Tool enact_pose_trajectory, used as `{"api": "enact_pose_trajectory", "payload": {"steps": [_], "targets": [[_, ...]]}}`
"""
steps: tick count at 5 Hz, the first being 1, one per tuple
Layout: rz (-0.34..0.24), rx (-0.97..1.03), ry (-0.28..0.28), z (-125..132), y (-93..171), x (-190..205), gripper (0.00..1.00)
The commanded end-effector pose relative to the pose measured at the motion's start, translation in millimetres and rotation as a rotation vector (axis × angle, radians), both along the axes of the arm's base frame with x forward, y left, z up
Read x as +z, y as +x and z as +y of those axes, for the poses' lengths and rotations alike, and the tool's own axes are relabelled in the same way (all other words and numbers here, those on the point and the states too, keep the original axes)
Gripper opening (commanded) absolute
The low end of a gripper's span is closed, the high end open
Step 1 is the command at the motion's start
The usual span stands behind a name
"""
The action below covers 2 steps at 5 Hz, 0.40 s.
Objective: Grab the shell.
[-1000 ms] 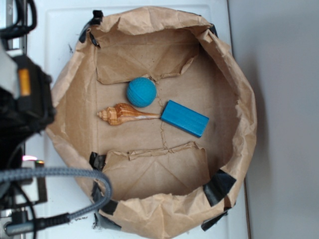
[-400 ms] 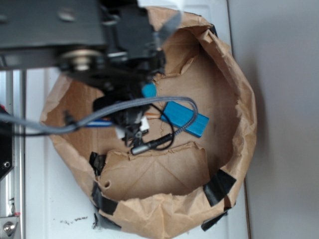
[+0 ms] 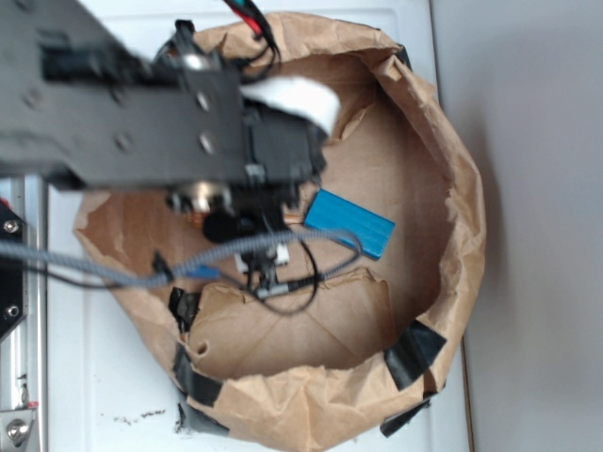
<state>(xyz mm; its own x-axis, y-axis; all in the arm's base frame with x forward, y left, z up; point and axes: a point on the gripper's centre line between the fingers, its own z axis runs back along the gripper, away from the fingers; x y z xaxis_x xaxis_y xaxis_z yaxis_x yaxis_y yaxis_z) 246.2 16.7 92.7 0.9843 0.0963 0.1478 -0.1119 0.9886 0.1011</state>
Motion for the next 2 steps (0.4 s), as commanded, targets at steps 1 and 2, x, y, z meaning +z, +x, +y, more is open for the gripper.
{"api": "enact_pose_trajectory", "payload": {"steps": [1,2], "targets": [[0.003,-0.033,0.027,-14,-1,-26,1.0],[0.034,-0.038,0.055,-20,-5,-41,1.0]]}}
